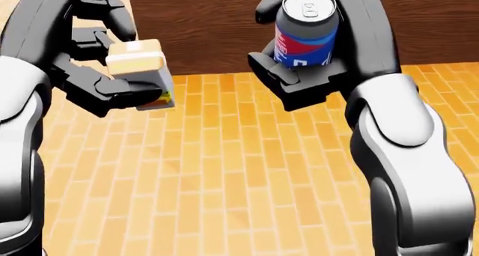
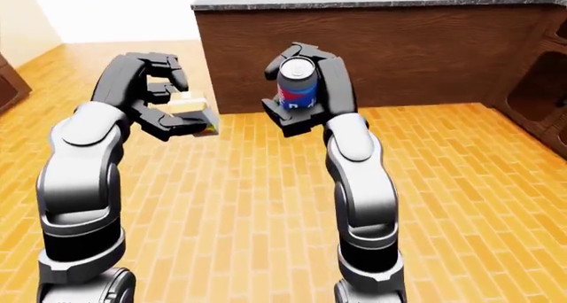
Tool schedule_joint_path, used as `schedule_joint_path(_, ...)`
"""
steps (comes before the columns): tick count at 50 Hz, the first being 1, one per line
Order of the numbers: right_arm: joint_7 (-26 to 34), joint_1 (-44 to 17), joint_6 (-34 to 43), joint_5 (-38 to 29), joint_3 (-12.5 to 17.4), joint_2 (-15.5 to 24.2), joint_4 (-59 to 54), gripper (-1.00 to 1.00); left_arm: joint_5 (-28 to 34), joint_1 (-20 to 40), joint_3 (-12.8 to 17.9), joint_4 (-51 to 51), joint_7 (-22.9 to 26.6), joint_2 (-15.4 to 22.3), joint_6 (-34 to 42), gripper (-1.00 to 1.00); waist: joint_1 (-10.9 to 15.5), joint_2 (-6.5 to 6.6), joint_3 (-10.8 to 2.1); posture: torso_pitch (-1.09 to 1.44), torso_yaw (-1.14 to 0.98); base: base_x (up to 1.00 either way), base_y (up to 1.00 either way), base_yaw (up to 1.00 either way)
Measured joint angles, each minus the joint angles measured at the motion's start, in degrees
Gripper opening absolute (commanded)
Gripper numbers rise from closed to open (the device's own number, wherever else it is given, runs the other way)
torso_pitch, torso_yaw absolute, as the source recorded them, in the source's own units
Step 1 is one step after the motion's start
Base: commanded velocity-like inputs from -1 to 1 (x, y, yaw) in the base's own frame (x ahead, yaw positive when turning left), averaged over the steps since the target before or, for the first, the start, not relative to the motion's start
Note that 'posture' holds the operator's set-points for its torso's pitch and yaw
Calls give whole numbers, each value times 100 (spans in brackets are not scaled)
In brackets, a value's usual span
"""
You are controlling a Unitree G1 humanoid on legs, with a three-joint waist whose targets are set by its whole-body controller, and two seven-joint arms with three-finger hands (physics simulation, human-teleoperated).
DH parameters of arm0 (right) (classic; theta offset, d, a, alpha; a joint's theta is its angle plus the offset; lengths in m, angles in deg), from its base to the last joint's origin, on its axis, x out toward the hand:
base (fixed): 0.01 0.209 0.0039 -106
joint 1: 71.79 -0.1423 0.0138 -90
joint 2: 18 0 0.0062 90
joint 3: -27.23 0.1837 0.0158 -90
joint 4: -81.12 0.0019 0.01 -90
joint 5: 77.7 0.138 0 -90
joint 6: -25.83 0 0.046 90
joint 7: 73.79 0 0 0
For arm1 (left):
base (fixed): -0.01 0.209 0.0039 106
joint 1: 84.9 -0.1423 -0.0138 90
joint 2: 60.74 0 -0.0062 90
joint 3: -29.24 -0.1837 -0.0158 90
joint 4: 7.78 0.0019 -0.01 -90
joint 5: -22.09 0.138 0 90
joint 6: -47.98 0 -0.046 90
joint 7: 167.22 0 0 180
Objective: Move the drinks to the dining counter.
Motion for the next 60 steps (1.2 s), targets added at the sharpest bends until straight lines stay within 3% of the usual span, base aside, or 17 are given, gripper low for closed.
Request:
schedule_joint_path(6,18,-97,8,70,-47,14,151,-100,30,162,53,-192,-22,64,0,-100,-113,419,-100,0,0,59,-10,0)
schedule_joint_path(9,38,-57,95,160,-132,-63,156,-100,63,84,114,-139,-37,97,11,-100,14,450,145,0,0,60,-10,0)
schedule_joint_path(12,98,-43,190,256,-217,-35,130,-100,103,69,147,-7,-33,120,160,-100,67,507,60,0,0,59,-10,0)
schedule_joint_path(19,79,-173,88,269,-109,26,356,-100,128,230,134,-248,-19,157,103,-100,229,194,-107,0,0,59,-9,0)
schedule_joint_path(21,77,-212,78,282,-88,45,413,-100,139,297,136,-250,-18,162,82,-100,139,-78,-161,0,0,38,0,0)
schedule_joint_path(23,72,-117,74,291,-26,80,374,-100,137,228,63,-235,-8,89,73,-100,61,-123,9,0,0,22,0,0)
schedule_joint_path(25,34,-69,165,267,54,100,269,-100,84,211,-49,-138,66,66,147,-100,-1,-215,26,0,0,15,0,0)
schedule_joint_path(35,-29,-130,249,298,30,121,295,-100,119,308,20,-213,94,112,134,-100,-67,465,-88,0,0,32,-3,0)
schedule_joint_path(38,-17,-102,221,328,-92,57,285,-100,154,214,110,-199,73,136,108,-100,11,464,67,0,0,47,-8,0)
schedule_joint_path(40,25,-85,256,373,-173,46,274,-100,189,167,146,-118,62,148,169,-100,29,543,29,0,0,46,-7,0)
schedule_joint_path(43,32,-124,271,381,-135,58,346,-100,199,212,127,-167,63,147,201,-100,45,490,-65,0,0,47,-7,0)
schedule_joint_path(47,7,-163,173,356,-95,56,419,-100,171,235,135,-245,61,150,100,-100,135,296,-104,0,0,47,-7,0)
schedule_joint_path(51,7,-200,179,360,-115,49,425,-100,184,290,163,-248,60,184,129,-100,138,-67,-140,0,0,46,-7,0)
schedule_joint_path(52,9,-161,180,362,-95,71,423,-100,188,266,144,-275,60,144,141,-100,91,-16,-55,0,0,44,-6,0)
schedule_joint_path(54,-8,-53,251,333,-28,84,361,-100,141,215,33,-214,112,113,193,-100,30,-95,101,0,0,44,-6,0)
schedule_joint_path(56,-36,-67,336,294,6,92,276,-100,92,213,-15,-164,168,122,255,-100,-3,-116,57,0,0,43,-6,0)
schedule_joint_path(60,-40,-146,325,293,-5,100,376,-100,104,293,54,-244,154,153,244,-100,-35,64,-46,0,0,44,-6,0)
